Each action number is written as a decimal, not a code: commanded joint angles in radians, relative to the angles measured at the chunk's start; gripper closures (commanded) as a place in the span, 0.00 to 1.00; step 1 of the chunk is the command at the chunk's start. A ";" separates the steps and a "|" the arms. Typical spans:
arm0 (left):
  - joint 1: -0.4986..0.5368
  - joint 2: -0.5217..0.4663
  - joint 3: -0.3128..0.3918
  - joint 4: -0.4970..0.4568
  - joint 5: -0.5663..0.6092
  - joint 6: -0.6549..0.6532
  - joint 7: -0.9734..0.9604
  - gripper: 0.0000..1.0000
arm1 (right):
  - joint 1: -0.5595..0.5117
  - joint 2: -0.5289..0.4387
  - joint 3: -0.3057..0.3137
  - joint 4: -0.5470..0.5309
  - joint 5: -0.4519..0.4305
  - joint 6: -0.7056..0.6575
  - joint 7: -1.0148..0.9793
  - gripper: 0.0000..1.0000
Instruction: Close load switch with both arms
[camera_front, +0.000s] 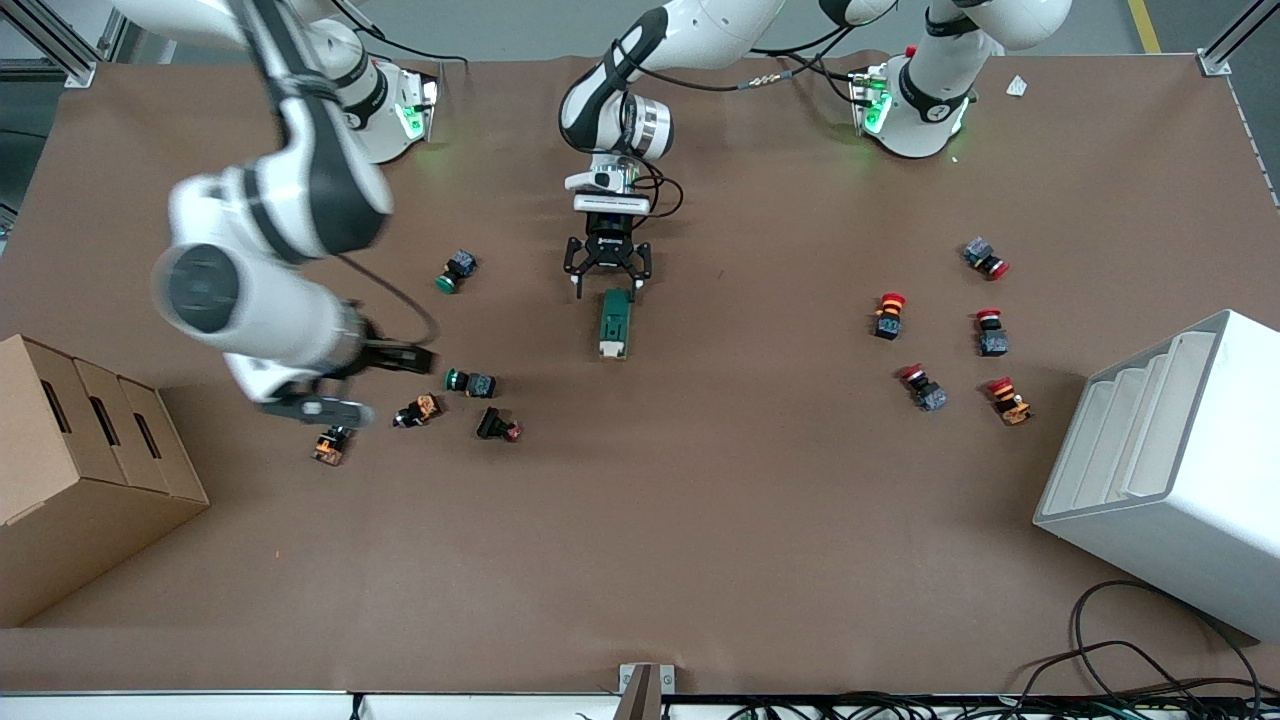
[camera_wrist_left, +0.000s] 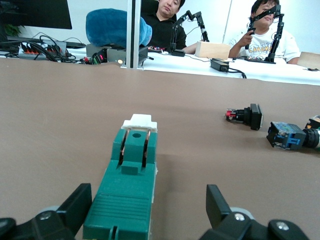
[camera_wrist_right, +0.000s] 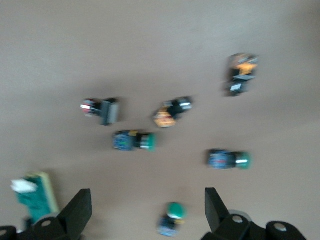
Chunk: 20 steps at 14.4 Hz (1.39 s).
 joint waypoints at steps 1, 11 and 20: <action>0.036 -0.054 -0.008 -0.009 -0.015 0.070 0.019 0.00 | -0.111 -0.037 0.022 0.070 -0.045 -0.133 -0.155 0.00; 0.186 -0.260 -0.011 0.002 -0.306 0.405 0.429 0.00 | -0.294 -0.031 0.022 0.231 -0.104 -0.283 -0.400 0.00; 0.335 -0.310 -0.011 0.232 -0.912 0.472 0.927 0.00 | -0.296 -0.024 0.028 0.282 -0.118 -0.345 -0.400 0.00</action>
